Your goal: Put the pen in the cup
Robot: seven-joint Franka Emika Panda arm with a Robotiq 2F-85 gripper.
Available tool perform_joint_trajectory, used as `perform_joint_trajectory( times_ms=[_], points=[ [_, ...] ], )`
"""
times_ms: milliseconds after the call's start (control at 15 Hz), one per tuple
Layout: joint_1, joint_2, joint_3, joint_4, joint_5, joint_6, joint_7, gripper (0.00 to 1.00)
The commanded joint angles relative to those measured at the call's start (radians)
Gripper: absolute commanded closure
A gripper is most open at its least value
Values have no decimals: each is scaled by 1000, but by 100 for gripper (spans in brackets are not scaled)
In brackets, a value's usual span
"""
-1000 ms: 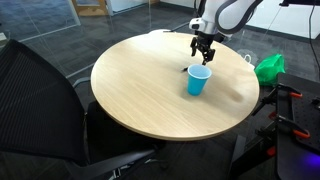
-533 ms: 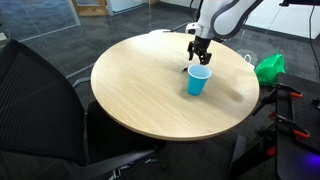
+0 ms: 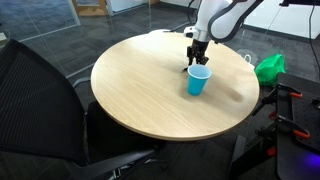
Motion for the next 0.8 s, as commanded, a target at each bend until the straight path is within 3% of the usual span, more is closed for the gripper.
perform_joint_trajectory(
  times_ms=[0,267,333,533,733],
  points=[
    [-13,14,15,29,-32,-28,22,67],
    [-12,14,16,34,-33,-38,21,97],
    [-9,16,14,36,-35,-36,23,100],
    [-33,8,37,43,-13,-73,5,96],
    [-99,-27,92,40,39,-112,-33,96]
  ],
)
